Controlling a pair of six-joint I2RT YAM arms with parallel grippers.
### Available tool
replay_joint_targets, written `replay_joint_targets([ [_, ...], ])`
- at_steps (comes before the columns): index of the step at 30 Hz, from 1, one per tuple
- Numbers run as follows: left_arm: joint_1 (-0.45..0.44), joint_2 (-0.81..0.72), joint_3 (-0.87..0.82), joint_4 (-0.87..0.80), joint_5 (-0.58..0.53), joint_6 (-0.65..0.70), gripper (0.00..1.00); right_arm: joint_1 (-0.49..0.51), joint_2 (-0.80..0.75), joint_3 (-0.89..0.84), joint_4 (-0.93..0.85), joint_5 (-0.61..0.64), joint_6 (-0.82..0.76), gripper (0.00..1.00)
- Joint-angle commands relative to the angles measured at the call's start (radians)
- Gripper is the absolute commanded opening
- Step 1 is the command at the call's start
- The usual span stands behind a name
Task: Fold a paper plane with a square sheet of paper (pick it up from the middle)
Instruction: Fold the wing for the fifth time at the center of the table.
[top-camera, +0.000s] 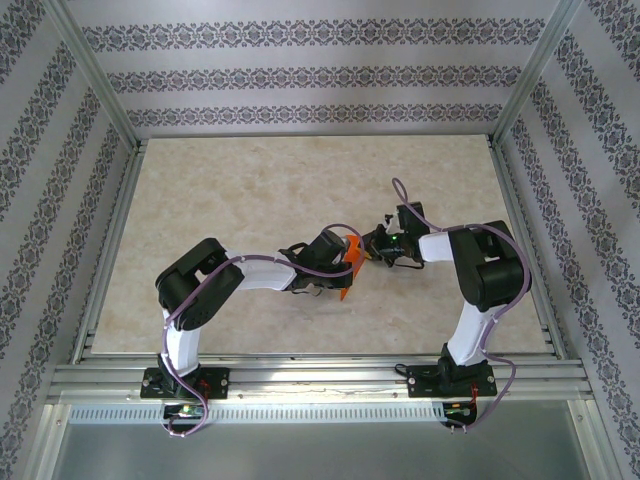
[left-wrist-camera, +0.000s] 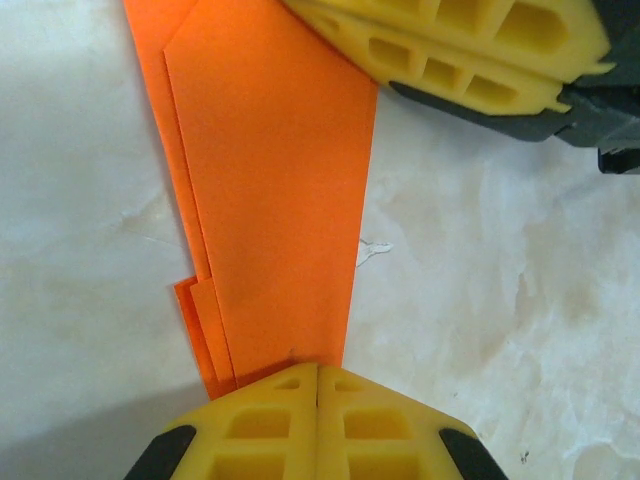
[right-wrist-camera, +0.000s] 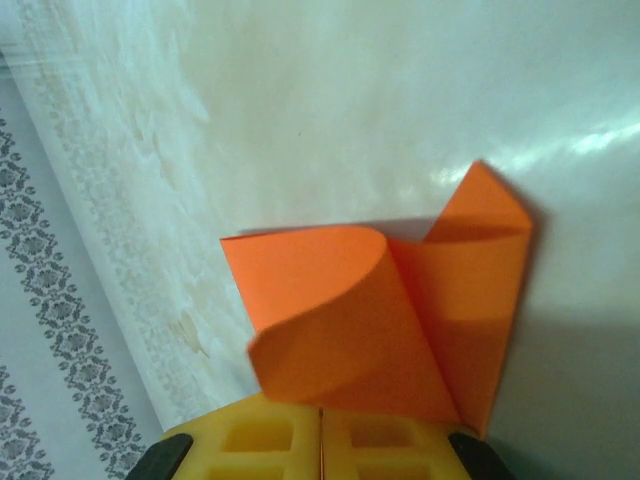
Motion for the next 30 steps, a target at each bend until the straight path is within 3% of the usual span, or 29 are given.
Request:
replay_joint_targets([
  [1,-0.035,0.097,-0.072,-0.214,0.022,-0.010,0.00,-0.036,0.018,0.029,0.010,0.080,-0.016,0.09],
  [22,-0.035,0.097,-0.061,-0.208,0.052,0.014,0.00,-0.110,0.039,0.137,-0.068,0.154,-0.031,0.09],
  [30,-0.035,0.088,-0.063,-0.202,0.053,0.012,0.00,-0.123,-0.162,0.065,-0.057,0.141,-0.069,0.09],
])
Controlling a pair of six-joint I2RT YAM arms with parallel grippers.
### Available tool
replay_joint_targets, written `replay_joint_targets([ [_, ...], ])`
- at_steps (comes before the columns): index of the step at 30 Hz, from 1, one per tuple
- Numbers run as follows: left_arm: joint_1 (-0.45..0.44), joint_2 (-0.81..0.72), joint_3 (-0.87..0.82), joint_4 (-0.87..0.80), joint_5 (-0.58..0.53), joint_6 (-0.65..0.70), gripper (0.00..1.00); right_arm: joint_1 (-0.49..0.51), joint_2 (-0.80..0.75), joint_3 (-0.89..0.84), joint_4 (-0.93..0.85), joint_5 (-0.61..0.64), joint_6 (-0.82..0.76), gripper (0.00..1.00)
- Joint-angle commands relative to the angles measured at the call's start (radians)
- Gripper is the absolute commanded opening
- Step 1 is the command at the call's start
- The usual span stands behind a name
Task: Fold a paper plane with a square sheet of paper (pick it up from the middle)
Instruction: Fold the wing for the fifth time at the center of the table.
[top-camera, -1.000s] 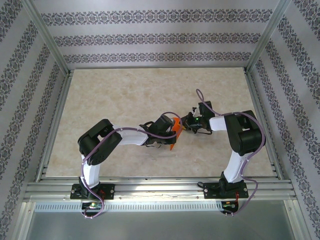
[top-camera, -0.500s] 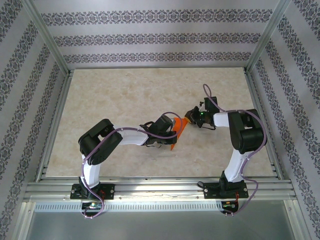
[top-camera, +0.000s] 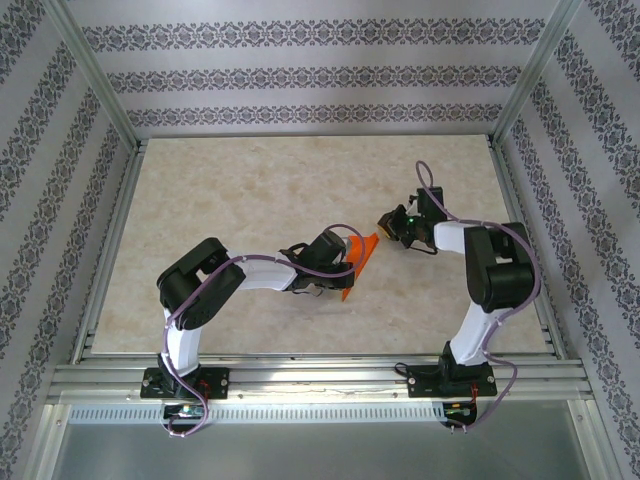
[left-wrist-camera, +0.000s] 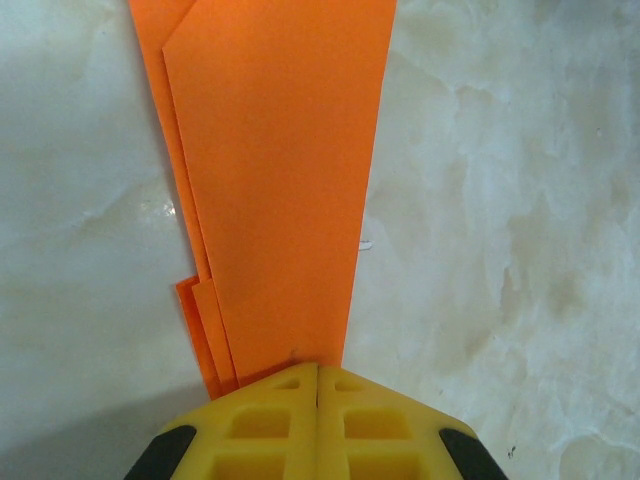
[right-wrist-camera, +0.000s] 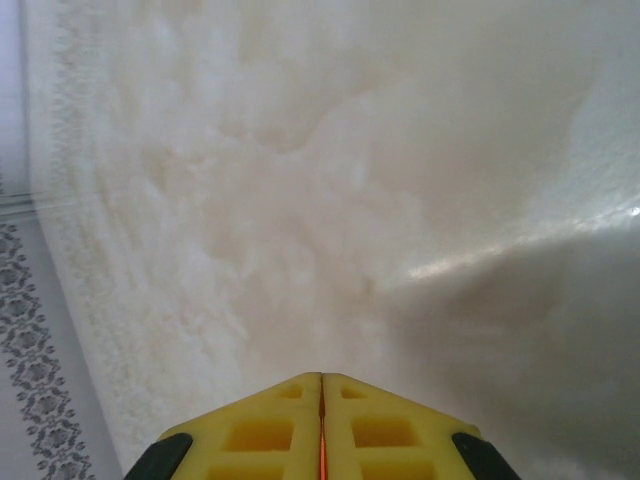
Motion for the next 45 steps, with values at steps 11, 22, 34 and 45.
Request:
replay_joint_targets([
  [11,-0.035,0.077,-0.051,-0.234,0.020,0.018,0.00,0.078,-0.022,-0.112,-0.009,-0.134,-0.111,0.01],
  [22,-0.035,0.069,-0.047,-0.249,0.024,0.031,0.00,0.031,0.086,-0.033,-0.077,-0.009,-0.130,0.03],
  [34,-0.035,0.069,-0.039,-0.261,0.031,0.040,0.00,-0.032,0.161,0.054,-0.087,-0.042,-0.118,0.05],
  [45,-0.035,0.071,-0.040,-0.258,0.031,0.040,0.00,-0.049,0.087,0.121,-0.200,0.001,-0.185,0.06],
])
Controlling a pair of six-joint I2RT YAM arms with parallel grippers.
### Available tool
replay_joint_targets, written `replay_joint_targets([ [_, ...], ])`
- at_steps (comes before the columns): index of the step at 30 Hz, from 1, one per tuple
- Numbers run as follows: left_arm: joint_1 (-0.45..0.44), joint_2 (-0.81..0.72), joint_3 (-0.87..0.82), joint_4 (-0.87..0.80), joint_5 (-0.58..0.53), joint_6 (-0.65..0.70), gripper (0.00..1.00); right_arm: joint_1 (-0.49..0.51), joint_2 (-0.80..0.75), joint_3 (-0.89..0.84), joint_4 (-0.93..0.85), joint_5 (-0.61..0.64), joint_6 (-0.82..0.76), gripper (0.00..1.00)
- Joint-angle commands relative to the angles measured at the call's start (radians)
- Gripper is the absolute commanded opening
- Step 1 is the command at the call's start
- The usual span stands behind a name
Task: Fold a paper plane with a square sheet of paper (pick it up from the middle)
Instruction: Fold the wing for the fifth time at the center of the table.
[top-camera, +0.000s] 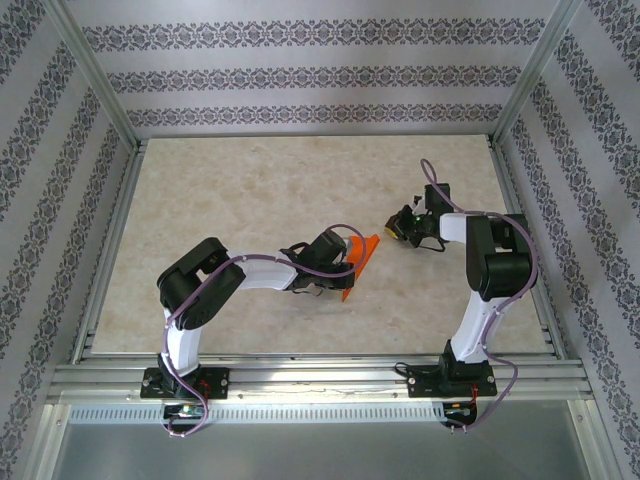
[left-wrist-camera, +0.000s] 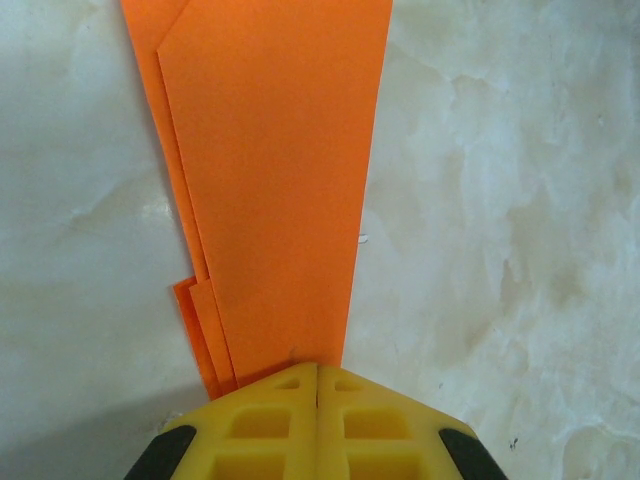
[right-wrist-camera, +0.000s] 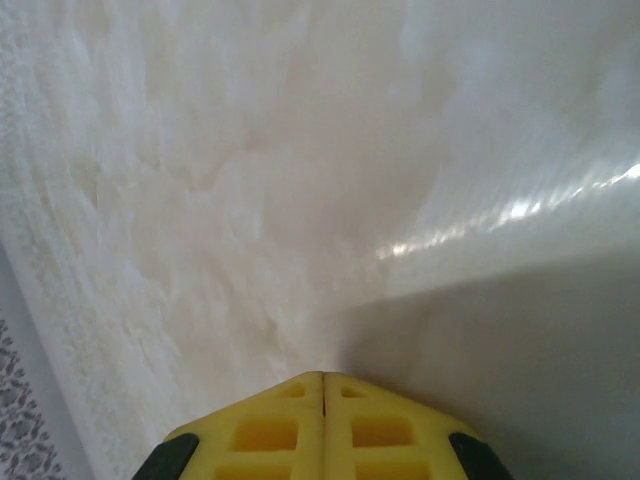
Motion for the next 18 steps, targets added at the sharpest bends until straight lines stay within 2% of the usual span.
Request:
replay_joint_targets([
  [1,-0.035,0.070,-0.049,-0.236,0.025,0.017,0.00,0.017,-0.057,0.006,-0.051,0.042,-0.045,0.06],
  [5,-0.035,0.066,-0.053,-0.226,0.030,0.015,0.00,0.041,-0.178,-0.041,-0.040,0.040,-0.055,0.06],
  [9,-0.034,0.051,-0.063,-0.210,0.026,0.001,0.00,0.098,-0.248,-0.099,-0.013,-0.012,-0.032,0.07],
  [18,-0.033,0.040,-0.068,-0.182,0.043,-0.011,0.00,0.258,-0.195,-0.143,0.022,-0.034,0.001,0.08],
])
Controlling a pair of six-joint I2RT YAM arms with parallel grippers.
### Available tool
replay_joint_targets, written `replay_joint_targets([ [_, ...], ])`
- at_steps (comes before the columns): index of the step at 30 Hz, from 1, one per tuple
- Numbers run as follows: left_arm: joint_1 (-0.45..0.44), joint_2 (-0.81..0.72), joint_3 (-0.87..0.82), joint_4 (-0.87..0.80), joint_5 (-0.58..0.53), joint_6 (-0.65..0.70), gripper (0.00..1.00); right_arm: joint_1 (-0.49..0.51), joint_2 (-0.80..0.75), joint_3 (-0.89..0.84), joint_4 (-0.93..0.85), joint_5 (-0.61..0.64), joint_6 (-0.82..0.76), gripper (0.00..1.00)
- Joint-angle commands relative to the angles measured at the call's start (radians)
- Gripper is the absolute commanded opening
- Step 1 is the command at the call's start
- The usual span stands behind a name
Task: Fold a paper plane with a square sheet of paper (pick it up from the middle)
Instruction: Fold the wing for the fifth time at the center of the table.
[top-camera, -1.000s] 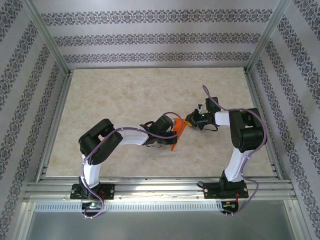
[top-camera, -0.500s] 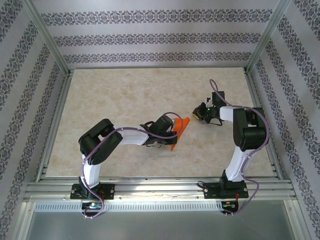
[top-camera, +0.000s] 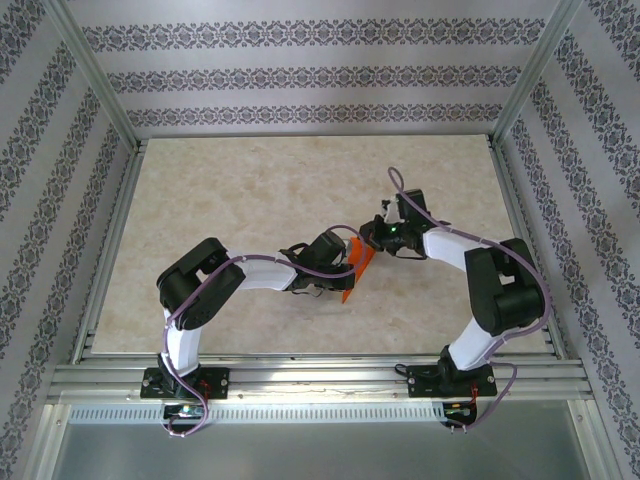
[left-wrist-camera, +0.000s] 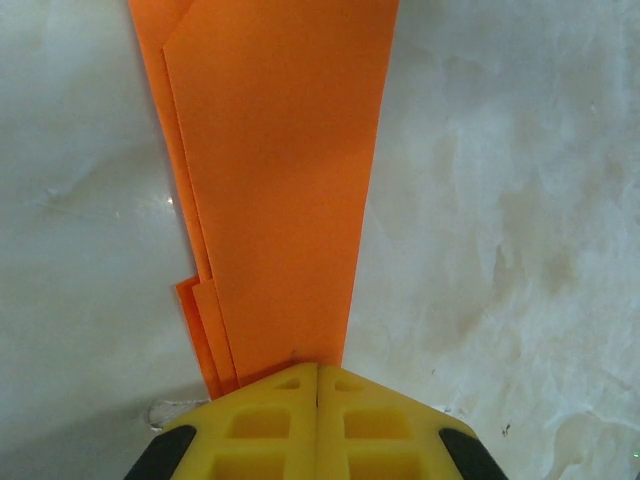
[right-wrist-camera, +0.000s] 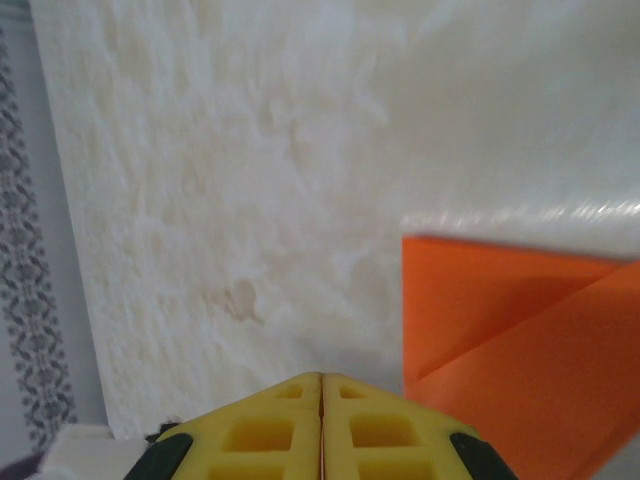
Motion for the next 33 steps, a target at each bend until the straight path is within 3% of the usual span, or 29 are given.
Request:
replay_joint_targets([
  [1,-0.033,0.043,-0.061,-0.184,0.019,-0.010,0.00,0.021,0.048,-0.016,0.030,-0.005,0.016,0.08],
  [13,-0.034,-0.015,-0.080,-0.145,0.078,-0.014,0.01,-0.011,0.150,-0.064,0.010,0.094,0.014,0.06],
  [23,-0.036,-0.074,-0.144,-0.195,0.199,0.060,0.02,-0.013,0.167,-0.064,0.014,0.088,0.012,0.04],
  [29,-0.041,-0.161,-0.191,-0.273,0.195,0.158,0.00,-0.011,0.161,-0.066,0.009,0.082,0.003,0.05],
  [31,-0.057,-0.222,-0.224,-0.283,0.093,0.193,0.00,-0.001,0.155,-0.046,-0.040,0.113,-0.030,0.04],
  [33,-0.046,-0.278,-0.261,-0.235,0.077,0.196,0.00,0.019,0.143,-0.016,-0.099,0.136,-0.080,0.05],
])
